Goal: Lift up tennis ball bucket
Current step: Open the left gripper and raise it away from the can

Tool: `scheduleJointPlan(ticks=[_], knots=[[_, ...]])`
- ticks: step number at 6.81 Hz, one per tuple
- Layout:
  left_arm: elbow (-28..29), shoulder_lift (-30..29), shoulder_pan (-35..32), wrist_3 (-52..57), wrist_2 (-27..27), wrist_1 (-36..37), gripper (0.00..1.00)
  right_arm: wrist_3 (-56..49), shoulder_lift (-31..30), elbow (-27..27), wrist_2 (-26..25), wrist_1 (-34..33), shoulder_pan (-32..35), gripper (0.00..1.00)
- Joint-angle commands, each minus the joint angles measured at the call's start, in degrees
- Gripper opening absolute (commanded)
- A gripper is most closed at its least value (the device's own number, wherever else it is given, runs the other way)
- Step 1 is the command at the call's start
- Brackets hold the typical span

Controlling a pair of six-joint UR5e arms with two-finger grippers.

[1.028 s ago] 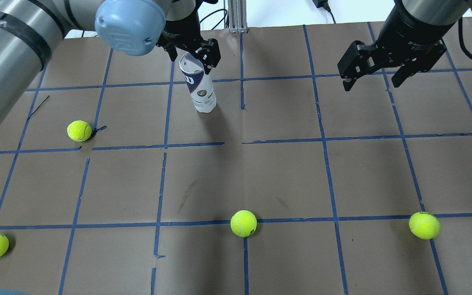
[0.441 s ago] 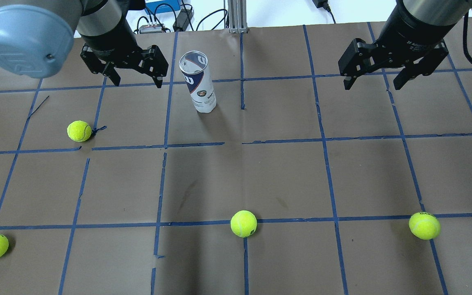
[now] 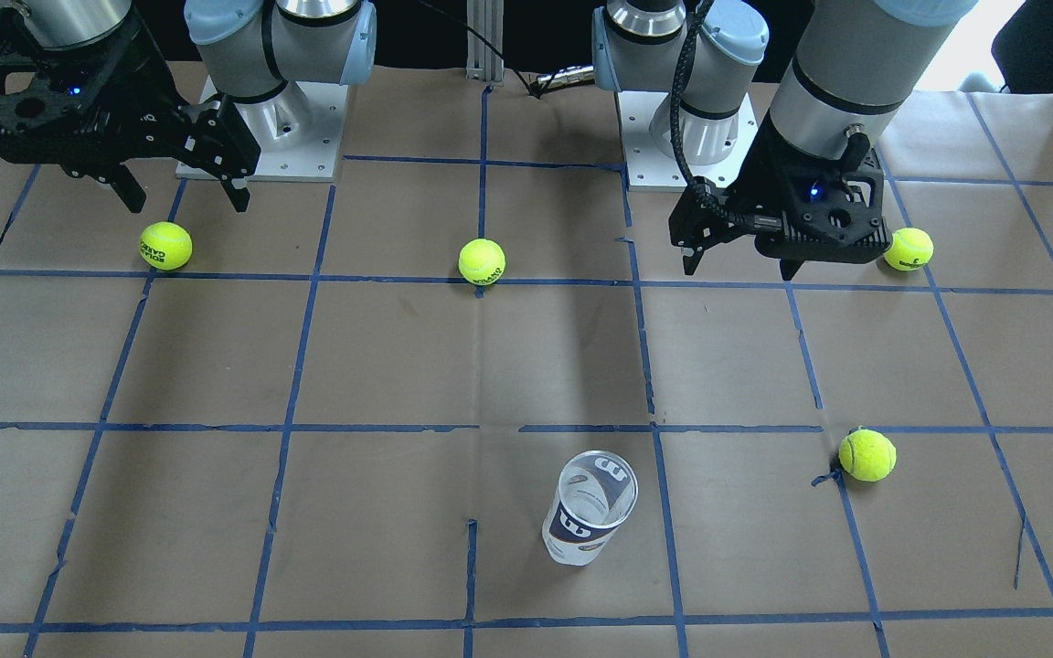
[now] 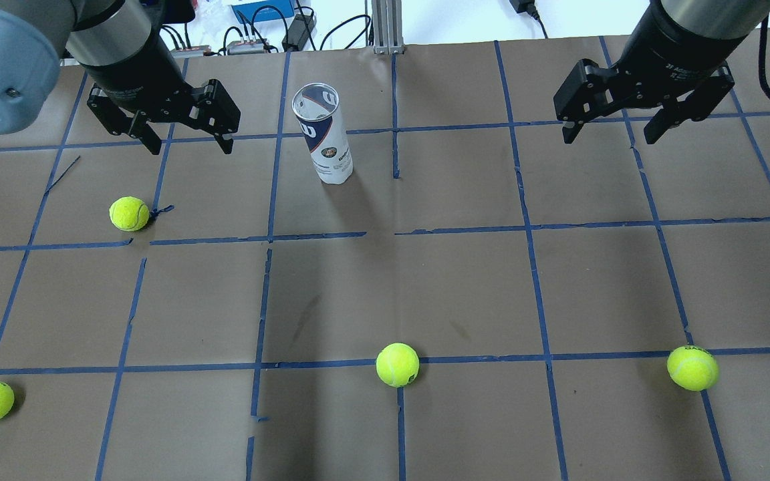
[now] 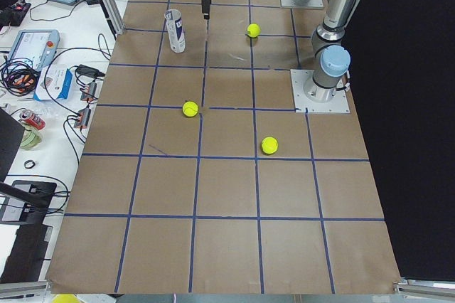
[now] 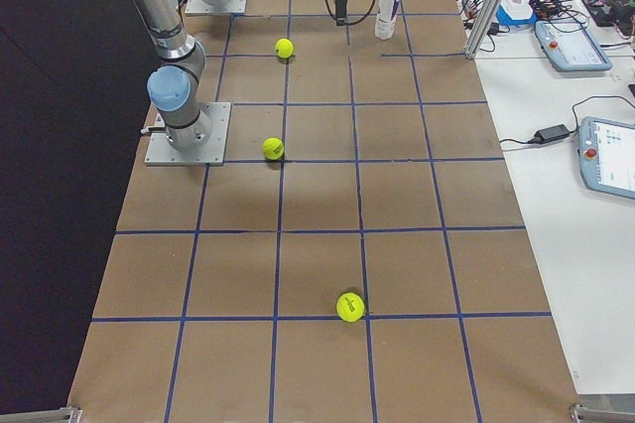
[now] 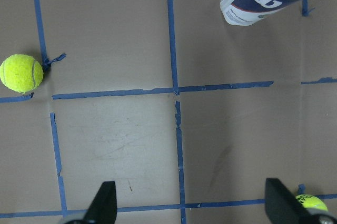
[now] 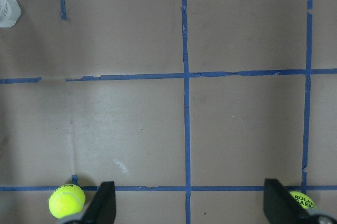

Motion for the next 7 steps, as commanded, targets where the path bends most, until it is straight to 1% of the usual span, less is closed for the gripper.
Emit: scheduleJointPlan(ticks=[1, 4, 7], knots=[[0.1, 0.1, 0.4, 0.1, 0.2, 0.0, 1.0, 0.0, 0.0, -0.1, -1.3, -0.1, 0.0, 1.0], [0.1, 0.4, 0.4, 0.1, -0.1, 0.0, 1.0, 0.0, 0.0, 0.0, -1.1, -1.8, 0.1, 1.0], [0.1, 0.3, 0.5, 0.1, -0.4, 0.2, 1.0, -0.1, 0.0, 0.0, -1.0, -1.9, 0.0, 1.0]])
